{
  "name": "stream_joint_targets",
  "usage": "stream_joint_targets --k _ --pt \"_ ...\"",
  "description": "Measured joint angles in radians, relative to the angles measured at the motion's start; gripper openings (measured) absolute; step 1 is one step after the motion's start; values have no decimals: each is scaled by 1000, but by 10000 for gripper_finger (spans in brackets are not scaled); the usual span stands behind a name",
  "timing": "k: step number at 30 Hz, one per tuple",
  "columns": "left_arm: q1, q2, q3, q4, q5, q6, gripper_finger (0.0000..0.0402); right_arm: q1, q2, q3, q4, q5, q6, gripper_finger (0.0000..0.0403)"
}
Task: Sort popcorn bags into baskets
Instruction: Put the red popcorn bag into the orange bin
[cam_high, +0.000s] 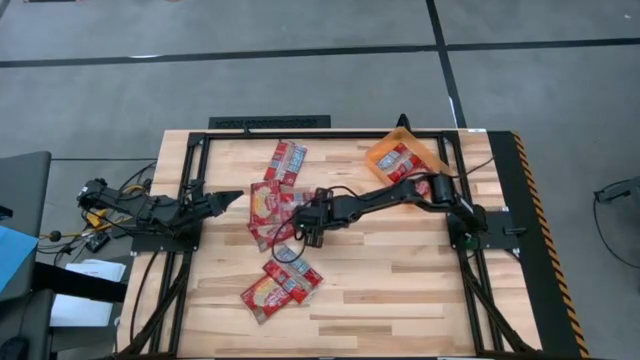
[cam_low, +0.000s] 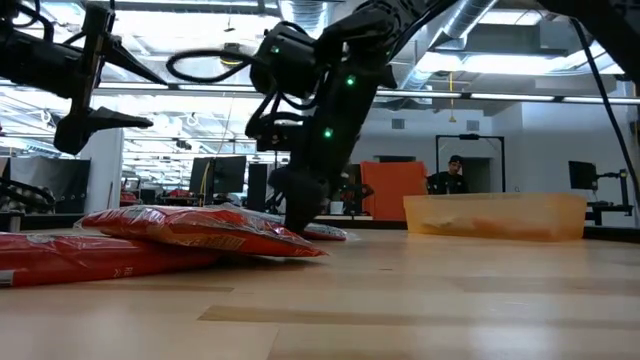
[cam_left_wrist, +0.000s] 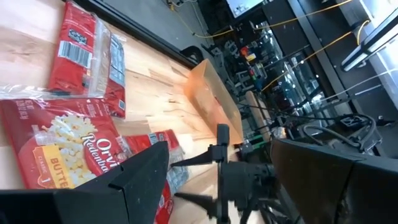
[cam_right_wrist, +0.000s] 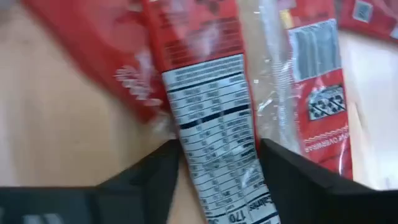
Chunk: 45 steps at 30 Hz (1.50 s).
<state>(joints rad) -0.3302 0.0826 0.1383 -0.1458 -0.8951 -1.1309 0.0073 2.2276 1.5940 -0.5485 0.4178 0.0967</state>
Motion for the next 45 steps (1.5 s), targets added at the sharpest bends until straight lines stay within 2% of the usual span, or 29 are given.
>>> stream_joint_targets --k 6,8,12,18,27,32,36,41,45 --pt "0 0 0 -1 0 0 270 -7 1 -2 -30 -4 50 49" --pt "0 0 0 -1 0 0 270 -10 -4 -3 -35 -26 51 15" --pt "0 0 0 -1 -2 0 270 -13 -47 -6 -54 -81 113 16" --pt "0 0 0 0 -6 -4 270 -61 -193 -6 -46 -253 236 10" --pt "0 0 0 0 -19 -9 270 -175 -477 -48 -36 -292 440 5" --pt "0 0 0 0 -22 -15 270 -250 -658 -197 -10 -292 600 8" --pt "0 0 0 0 -27 -17 270 -280 -802 -382 114 -286 721 4" --pt "0 0 0 0 -42 -18 270 -304 -942 -604 146 -154 932 11" --pt "0 0 0 -1 -58 -18 270 -325 -1021 -718 149 -53 1050 5"
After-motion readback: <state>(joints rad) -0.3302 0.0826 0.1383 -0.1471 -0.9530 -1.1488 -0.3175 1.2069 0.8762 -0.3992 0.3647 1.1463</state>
